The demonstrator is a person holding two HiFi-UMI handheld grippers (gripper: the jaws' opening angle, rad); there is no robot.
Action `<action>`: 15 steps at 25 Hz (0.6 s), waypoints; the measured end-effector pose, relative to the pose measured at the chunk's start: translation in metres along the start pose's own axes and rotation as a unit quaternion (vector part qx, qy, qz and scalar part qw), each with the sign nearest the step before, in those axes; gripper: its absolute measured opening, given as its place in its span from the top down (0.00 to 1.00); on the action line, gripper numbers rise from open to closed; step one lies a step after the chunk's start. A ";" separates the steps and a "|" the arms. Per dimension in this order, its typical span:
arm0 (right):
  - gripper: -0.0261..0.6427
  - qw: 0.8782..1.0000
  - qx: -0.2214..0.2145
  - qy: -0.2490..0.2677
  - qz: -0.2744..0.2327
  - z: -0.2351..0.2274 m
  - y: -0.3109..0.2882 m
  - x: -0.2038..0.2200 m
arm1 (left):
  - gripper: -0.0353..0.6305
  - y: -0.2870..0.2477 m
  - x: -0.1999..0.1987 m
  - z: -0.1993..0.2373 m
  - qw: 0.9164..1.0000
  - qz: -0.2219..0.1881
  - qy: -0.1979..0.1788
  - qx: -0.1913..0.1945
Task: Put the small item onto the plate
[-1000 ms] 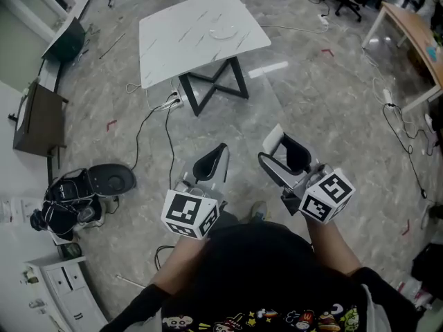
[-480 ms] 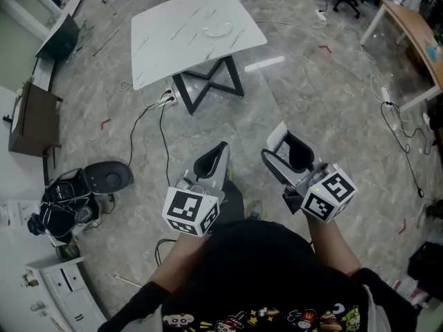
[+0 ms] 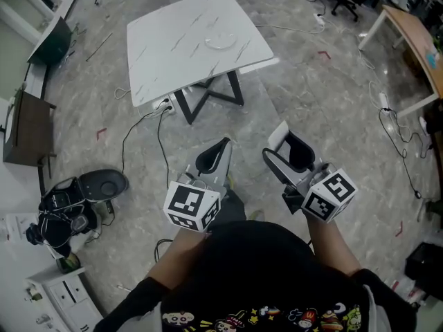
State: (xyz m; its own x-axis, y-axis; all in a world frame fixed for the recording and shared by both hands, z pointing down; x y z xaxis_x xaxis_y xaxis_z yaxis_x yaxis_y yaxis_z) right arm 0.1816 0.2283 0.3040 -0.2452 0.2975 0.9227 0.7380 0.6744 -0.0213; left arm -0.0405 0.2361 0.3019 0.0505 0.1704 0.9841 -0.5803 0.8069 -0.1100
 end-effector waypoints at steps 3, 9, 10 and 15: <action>0.48 1.000 0.003 0.002 -0.003 -0.003 -0.036 -0.009 | 0.95 -0.012 -0.011 0.035 1.000 -0.002 -0.001 0.006; 0.48 1.000 0.019 0.008 -0.012 -0.007 -0.101 -0.024 | 0.95 -0.037 -0.033 0.101 1.000 -0.009 -0.005 0.025; 0.48 1.000 0.023 0.008 -0.014 -0.008 -0.112 -0.026 | 0.95 -0.041 -0.036 0.112 1.000 -0.010 -0.005 0.029; 0.48 0.999 0.041 0.021 -0.015 -0.012 -0.155 -0.034 | 0.95 -0.058 -0.041 0.155 0.999 -0.015 0.003 0.049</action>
State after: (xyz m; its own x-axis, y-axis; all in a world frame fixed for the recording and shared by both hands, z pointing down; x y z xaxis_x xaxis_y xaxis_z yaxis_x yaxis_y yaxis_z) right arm 0.0832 0.1057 0.2804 -0.2386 0.2484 0.9388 0.6758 0.7367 -0.0232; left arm -0.1353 0.0944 0.2900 0.0749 0.1504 0.9858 -0.6553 0.7526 -0.0650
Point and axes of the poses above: the fingertips, and each gripper's own axes: y backward along the fingers, z to its left, x out of its underside, the point moved 9 cm from there along y, backward along the fingers, and after that the axes turned 5 degrees about -z, right-handed, at the moved point
